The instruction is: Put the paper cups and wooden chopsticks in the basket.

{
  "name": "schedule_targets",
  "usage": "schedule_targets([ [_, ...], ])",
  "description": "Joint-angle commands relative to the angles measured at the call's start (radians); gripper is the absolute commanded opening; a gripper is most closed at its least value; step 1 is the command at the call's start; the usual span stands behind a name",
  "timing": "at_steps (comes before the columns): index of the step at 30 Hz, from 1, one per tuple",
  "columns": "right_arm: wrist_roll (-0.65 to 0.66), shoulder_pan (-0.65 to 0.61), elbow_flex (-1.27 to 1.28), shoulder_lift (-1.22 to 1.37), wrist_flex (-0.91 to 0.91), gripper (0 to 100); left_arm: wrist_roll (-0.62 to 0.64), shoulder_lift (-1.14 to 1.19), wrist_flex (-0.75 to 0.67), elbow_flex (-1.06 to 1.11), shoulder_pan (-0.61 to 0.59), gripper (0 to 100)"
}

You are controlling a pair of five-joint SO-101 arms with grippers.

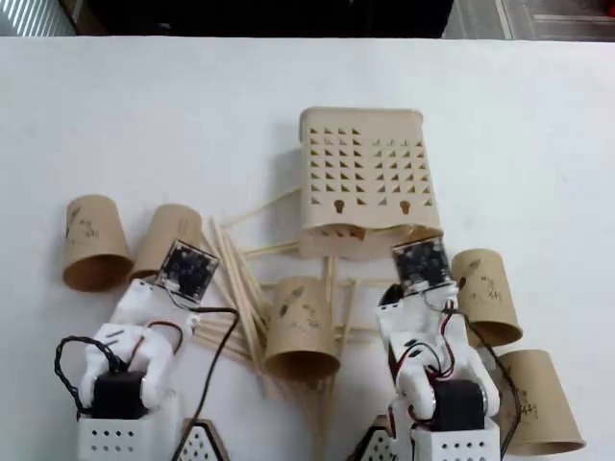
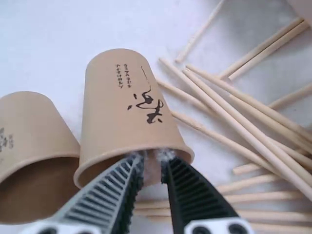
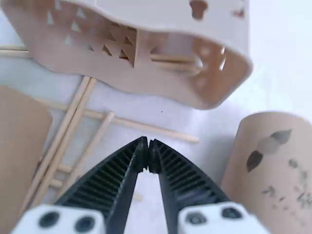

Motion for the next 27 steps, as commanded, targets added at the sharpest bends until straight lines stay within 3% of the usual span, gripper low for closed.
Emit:
schedule_targets([
  [1, 0.176, 0.007, -0.117, -0.005, -0.022, 2.1, -0.011, -0.001, -0.026, 0.014, 0.008, 8],
  [9, 0.379, 0.005, -0.330, 0.054, 0.054, 9.8, -0.011, -0.002, -0.026, 0.023, 0.008, 8],
  [18, 0.535, 0.002, -0.571, 0.521, 0.061, 11.0, -0.011, -0.002, -0.020, 0.025, 0.008, 8],
  [27, 0.690, -0.001, -0.658, 0.825, 0.016, 32.0, -0.011, -0.002, -0.018, 0.025, 0.008, 8],
])
